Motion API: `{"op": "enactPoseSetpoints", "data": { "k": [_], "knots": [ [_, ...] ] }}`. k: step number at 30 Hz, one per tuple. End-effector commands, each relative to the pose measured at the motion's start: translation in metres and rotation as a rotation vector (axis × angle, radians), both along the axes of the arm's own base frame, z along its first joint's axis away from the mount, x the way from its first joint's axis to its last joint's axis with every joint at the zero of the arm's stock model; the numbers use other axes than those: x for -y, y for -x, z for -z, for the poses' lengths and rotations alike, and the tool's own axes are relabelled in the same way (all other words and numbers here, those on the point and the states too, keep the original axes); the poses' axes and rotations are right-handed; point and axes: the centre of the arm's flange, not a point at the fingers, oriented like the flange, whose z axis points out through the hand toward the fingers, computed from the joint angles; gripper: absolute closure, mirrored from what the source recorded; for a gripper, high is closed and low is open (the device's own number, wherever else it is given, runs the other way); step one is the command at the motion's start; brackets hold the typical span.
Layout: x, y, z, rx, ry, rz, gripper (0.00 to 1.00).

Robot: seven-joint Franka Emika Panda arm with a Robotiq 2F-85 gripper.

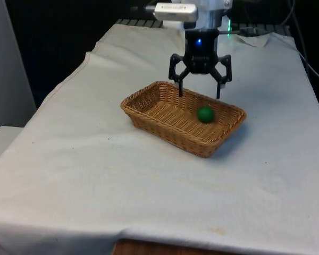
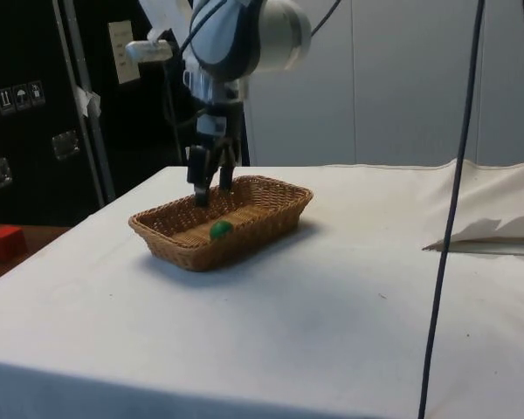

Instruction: Pick up the ball and place it into the basket.

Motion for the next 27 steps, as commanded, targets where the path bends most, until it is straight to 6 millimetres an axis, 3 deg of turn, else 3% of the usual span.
{"op": "enactPoseSetpoints", "data": {
  "k": [1, 27],
  "knots": [
    [0.000, 0.004, -0.006, -0.003, 0.006, -0.006, 0.00],
    [-0.004, 0.028, -0.067, 0.044, -0.014, -0.153, 0.00]
  ]
}}
